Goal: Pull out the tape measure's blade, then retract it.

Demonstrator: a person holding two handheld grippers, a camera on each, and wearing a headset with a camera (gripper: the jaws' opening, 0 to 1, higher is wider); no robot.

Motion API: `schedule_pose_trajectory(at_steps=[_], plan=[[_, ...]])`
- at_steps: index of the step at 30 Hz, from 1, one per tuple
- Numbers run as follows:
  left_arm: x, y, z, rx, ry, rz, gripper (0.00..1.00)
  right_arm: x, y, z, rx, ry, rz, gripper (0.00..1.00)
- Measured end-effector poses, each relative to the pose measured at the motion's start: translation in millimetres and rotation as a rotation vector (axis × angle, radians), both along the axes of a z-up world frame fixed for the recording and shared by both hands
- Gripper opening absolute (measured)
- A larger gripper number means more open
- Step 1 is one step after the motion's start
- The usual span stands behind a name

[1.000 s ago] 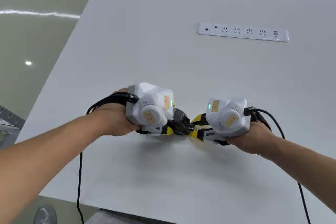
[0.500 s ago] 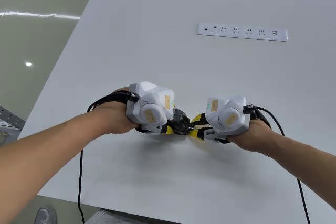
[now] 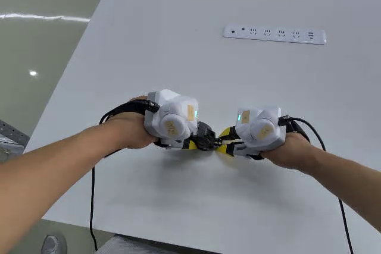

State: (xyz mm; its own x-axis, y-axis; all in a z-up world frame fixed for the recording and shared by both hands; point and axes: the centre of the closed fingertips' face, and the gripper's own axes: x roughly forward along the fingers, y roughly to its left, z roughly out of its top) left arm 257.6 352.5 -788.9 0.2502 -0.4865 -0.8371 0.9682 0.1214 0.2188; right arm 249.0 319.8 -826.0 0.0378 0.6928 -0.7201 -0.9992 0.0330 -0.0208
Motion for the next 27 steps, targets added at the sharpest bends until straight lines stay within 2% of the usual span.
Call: schedule_pose_trajectory(at_steps=[27], plan=[[2.5, -1.7, -0.4, -0.004, 0.024, 0.023, 0.31, 2.3, -37.8, 0.0, -0.016, 0.015, -0.015, 0.1]])
